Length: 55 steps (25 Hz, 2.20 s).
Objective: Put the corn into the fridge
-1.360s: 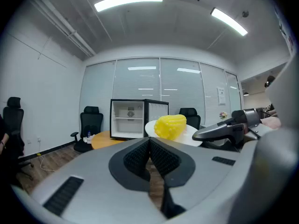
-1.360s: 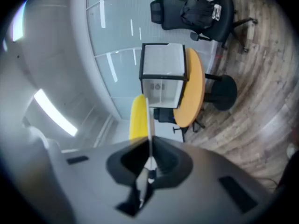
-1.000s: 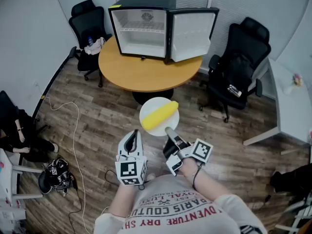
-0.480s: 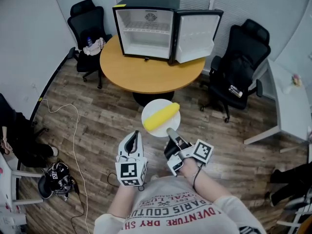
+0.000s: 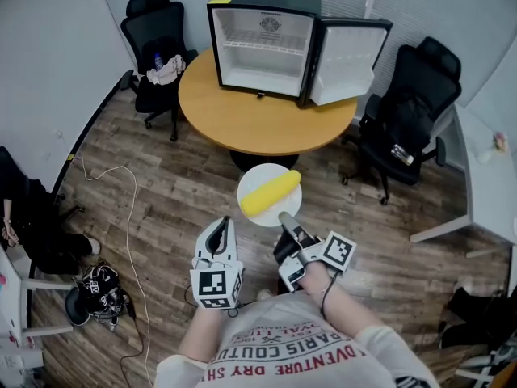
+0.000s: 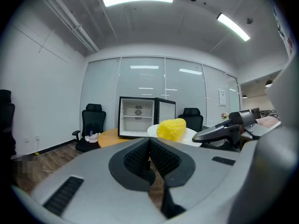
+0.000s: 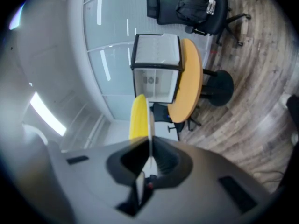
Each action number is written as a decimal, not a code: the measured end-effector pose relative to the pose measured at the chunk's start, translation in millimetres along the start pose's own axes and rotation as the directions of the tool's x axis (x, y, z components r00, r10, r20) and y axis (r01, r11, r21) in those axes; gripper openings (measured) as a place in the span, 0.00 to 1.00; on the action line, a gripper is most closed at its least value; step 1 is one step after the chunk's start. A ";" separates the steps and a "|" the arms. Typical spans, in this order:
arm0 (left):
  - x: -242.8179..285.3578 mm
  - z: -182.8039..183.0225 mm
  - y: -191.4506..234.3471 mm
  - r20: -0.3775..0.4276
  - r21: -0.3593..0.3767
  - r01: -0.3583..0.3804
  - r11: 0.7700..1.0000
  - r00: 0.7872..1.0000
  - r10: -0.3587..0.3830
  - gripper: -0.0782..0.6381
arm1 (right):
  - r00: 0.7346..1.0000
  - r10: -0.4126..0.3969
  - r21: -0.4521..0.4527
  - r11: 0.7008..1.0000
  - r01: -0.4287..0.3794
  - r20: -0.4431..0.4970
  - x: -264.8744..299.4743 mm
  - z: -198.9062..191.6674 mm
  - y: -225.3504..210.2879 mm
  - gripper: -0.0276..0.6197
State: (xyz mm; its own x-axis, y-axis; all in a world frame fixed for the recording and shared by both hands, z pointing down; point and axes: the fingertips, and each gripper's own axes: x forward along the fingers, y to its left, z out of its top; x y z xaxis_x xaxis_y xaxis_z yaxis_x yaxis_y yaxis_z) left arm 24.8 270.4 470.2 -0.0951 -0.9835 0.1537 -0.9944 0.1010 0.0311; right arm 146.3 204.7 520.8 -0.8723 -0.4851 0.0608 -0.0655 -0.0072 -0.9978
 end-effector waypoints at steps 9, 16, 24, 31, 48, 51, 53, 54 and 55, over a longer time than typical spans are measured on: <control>50.4 7.1 36.8 0.004 0.009 -0.063 0.998 0.998 0.063 0.15 | 0.997 -0.001 0.012 1.000 0.002 -0.071 70.1 26.2 -4.4 0.10; 116.6 28.3 80.7 0.014 -0.016 -0.133 0.991 0.991 0.134 0.15 | 0.989 0.015 0.015 1.000 -0.013 -0.146 158.0 66.5 10.1 0.10; 212.8 55.1 115.5 0.048 -0.020 -0.185 0.983 0.981 0.186 0.15 | 0.979 0.034 -0.007 0.999 -0.036 -0.203 249.3 126.7 28.2 0.10; 275.0 56.4 124.8 0.033 -0.027 -0.178 0.984 0.983 0.179 0.15 | 0.981 0.022 -0.008 1.000 -0.024 -0.195 291.0 174.3 23.8 0.10; 441.9 85.5 172.0 0.029 0.013 0.118 0.993 0.993 -0.118 0.15 | 0.997 -0.005 0.036 0.999 0.002 0.083 383.3 256.4 16.2 0.10; 472.2 93.0 182.5 0.022 0.026 0.180 0.983 0.983 -0.180 0.15 | 0.988 -0.003 0.044 0.999 -0.004 0.156 402.4 272.2 20.0 0.10; 491.5 97.7 185.2 0.019 0.034 0.216 0.976 0.976 -0.216 0.15 | 0.980 0.003 0.049 0.999 -0.013 0.199 411.8 284.6 23.1 0.10; 501.0 100.0 186.3 0.018 0.038 0.233 0.972 0.972 -0.234 0.15 | 0.976 0.006 0.052 0.999 -0.018 0.220 416.3 290.6 24.9 0.10; 510.3 102.0 187.4 0.017 0.042 0.251 0.967 0.967 -0.252 0.15 | 0.971 0.009 0.053 0.998 -0.022 0.239 420.7 296.1 26.4 0.10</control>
State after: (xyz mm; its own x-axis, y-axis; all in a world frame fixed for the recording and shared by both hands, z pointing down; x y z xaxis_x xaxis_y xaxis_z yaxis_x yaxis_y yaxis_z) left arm -214.8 -227.8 453.7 0.1581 -0.9796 0.1240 -0.9874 -0.1559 0.0275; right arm -79.0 -258.5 512.5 -0.7314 -0.6805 0.0443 -0.0204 -0.0432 -0.9989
